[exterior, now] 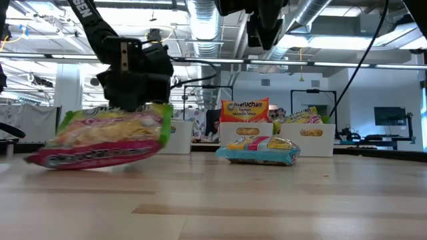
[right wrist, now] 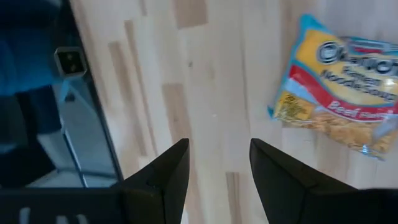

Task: Sort Maruchan noodles
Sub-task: Put the green noodle pack into the right white bin

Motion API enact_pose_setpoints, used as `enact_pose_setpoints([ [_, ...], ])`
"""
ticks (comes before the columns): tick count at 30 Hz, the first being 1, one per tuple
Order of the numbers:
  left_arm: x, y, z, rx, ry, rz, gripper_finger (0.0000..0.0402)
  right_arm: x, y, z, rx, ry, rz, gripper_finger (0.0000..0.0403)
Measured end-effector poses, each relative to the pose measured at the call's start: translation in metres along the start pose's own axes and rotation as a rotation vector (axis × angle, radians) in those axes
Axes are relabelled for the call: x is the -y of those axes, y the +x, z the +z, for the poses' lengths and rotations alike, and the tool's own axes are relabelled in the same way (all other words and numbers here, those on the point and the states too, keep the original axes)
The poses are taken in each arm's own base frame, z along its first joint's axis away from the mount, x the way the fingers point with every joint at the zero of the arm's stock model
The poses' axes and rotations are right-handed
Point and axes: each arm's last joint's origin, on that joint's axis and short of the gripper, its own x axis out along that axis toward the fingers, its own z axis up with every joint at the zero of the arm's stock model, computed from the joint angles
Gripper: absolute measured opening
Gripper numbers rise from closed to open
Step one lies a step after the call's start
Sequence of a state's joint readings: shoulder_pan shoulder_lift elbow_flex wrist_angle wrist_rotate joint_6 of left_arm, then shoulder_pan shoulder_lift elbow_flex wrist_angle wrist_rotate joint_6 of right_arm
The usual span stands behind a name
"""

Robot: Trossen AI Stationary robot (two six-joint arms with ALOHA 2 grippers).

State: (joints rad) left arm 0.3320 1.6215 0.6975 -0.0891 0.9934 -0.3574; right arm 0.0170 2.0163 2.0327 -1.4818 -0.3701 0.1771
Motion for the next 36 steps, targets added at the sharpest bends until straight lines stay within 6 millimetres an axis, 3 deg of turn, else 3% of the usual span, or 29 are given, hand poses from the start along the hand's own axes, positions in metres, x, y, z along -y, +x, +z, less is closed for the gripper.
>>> enact_pose_setpoints([
  [9, 0.008, 0.0, 0.011, 0.042, 0.019, -0.074, 0.0, 0.01, -0.005, -0.006, -0.063, -0.151, 0.044, 0.0191],
  [22, 0.027, -0.006, 0.037, 0.087, 0.05, -0.096, 0.0, 0.05, -0.021, -0.002, -0.023, -0.296, 0.043, 0.0191],
  [36, 0.027, -0.006, 0.038, 0.1, 0.003, -0.075, 0.0, 0.084, -0.032, -0.008, -0.004, -0.234, 0.038, 0.0191],
])
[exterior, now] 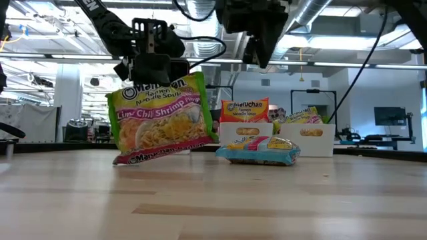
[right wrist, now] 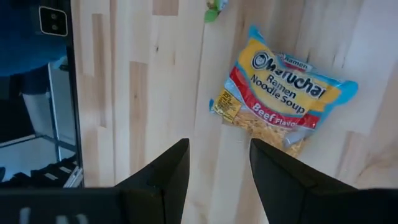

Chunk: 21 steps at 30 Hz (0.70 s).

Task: Sort Maruchan noodles
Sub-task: Put the green noodle pack into the right white bin

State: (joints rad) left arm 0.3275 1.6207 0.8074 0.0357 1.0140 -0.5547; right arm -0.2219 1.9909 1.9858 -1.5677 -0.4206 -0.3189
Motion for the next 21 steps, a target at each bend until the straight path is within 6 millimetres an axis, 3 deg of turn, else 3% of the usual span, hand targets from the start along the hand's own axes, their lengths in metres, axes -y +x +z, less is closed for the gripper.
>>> enact_pose_setpoints([
  [6, 0.0, 0.0, 0.0, 0.001, -0.018, 0.002, 0.0, -0.001, 0.011, -0.06, -0.082, 0.069, 0.031, 0.0191],
  [11, 0.0, 0.0, 0.0, 0.005, -0.03, 0.006, 0.0, -0.004, 0.021, -0.102, 0.078, 0.127, -0.022, 0.0191],
  [16, 0.0, 0.0, 0.0, 0.01, -0.043, 0.013, 0.0, -0.005, 0.034, -0.124, 0.283, 0.179, -0.066, 0.0191],
  [21, 0.0, 0.0, 0.001, 0.017, -0.058, 0.024, 0.0, -0.006, 0.046, -0.126, 0.399, 0.166, -0.079, 0.0191],
])
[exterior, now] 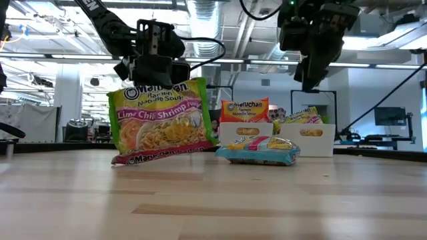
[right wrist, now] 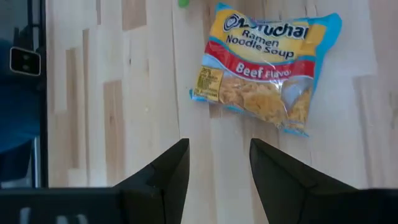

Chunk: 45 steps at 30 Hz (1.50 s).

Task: Sort Maruchan noodles
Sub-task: Put the green noodle pack into the right white bin

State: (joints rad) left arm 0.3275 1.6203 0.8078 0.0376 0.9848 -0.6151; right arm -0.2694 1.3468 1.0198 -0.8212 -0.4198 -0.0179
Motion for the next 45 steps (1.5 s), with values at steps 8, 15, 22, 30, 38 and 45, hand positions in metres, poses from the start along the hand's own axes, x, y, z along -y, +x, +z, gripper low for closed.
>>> enact_pose_setpoints([
  [8, 0.0, 0.0, 0.0, 0.001, -0.01, 0.001, 0.0, 0.007, 0.039, 0.002, -0.061, -0.013, -0.011, 0.0191],
  [15, 0.0, 0.0, 0.0, 0.001, -0.002, 0.001, 0.0, 0.003, 0.079, 0.013, -0.089, -0.072, 0.042, 0.0191],
  [22, 0.0, 0.0, 0.0, -0.004, 0.012, -0.003, 0.0, -0.022, 0.082, 0.041, -0.026, -0.175, 0.075, 0.0191],
  [30, 0.0, 0.0, 0.0, -0.004, 0.054, -0.004, 0.0, -0.035, 0.077, 0.07, 0.225, -0.309, 0.096, 0.0191],
  [38, 0.0, 0.0, 0.0, -0.004, 0.08, -0.004, 0.0, -0.025, 0.087, 0.081, 0.307, -0.327, 0.084, 0.0191],
  [45, 0.001, 0.001, 0.0, -0.005, 0.083, -0.005, 0.0, -0.016, 0.109, 0.09, 0.317, -0.269, 0.091, 0.0191],
])
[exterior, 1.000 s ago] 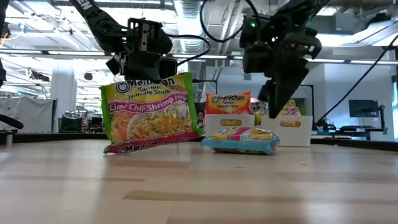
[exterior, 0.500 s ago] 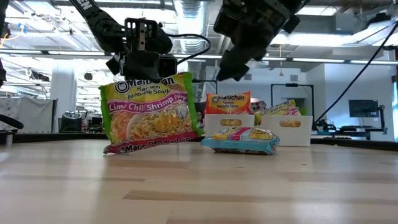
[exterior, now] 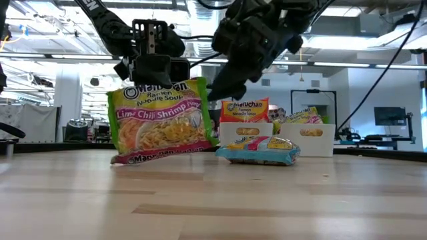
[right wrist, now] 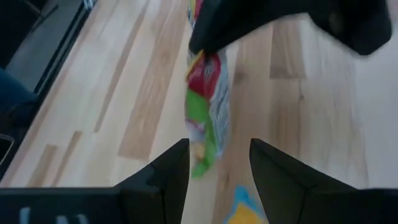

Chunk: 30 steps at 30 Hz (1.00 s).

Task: Sort Maruchan noodles
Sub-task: Put the green noodle pack into the right white bin

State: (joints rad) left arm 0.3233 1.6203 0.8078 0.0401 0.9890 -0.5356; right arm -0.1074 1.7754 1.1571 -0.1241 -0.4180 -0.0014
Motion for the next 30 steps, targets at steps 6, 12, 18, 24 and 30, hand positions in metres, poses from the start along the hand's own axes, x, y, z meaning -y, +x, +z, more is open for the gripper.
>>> enact_pose_setpoints([
  [6, 0.0, 0.0, 0.0, 0.002, -0.001, 0.006, 0.0, 0.004, 0.012, 0.002, -0.005, -0.005, 0.033, 0.0191],
  [12, 0.0, 0.0, 0.001, 0.018, 0.006, 0.016, 0.0, -0.001, 0.012, 0.007, 0.036, -0.032, 0.064, 0.0191],
  [18, 0.002, 0.0, 0.004, 0.042, 0.027, 0.021, 0.0, 0.0, 0.012, 0.009, 0.054, -0.039, 0.045, 0.0191],
  [24, 0.003, 0.001, 0.007, 0.08, 0.052, 0.032, 0.0, 0.0, 0.012, 0.007, 0.036, -0.016, 0.011, 0.0186],
  [30, 0.004, 0.001, 0.009, 0.105, 0.064, 0.04, 0.0, -0.001, 0.013, 0.007, 0.028, -0.014, 0.002, 0.0129],
])
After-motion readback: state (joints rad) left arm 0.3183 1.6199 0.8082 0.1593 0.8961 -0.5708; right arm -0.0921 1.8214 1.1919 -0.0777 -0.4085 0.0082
